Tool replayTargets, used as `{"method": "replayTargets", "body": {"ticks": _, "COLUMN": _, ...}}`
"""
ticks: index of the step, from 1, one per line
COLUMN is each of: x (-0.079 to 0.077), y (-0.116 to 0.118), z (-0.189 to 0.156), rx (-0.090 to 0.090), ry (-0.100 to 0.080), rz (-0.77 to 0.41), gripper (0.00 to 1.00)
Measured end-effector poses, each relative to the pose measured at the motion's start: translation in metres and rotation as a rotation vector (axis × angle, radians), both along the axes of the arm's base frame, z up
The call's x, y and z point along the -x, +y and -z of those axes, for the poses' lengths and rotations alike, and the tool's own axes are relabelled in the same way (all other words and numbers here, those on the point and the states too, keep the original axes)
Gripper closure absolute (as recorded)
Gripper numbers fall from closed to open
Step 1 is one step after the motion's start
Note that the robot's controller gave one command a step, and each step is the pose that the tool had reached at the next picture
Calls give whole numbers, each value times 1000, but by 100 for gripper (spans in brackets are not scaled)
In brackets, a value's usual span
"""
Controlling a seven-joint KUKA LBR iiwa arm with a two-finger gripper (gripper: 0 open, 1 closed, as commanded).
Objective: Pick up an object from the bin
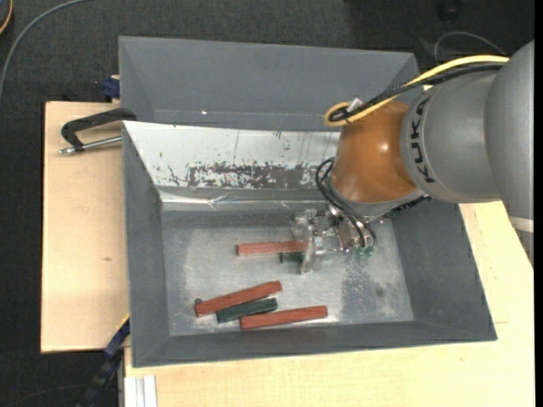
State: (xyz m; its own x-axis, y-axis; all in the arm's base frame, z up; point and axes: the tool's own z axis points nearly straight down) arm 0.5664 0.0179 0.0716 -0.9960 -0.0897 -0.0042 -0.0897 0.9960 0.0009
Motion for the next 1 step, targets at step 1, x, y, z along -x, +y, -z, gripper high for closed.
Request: {"method": "replayTargets", "body": {"ticks": 1, "x": 3, "y": 36, "z": -138, "rx": 1, "ry": -9, "rz": -371, "gripper": 100}}
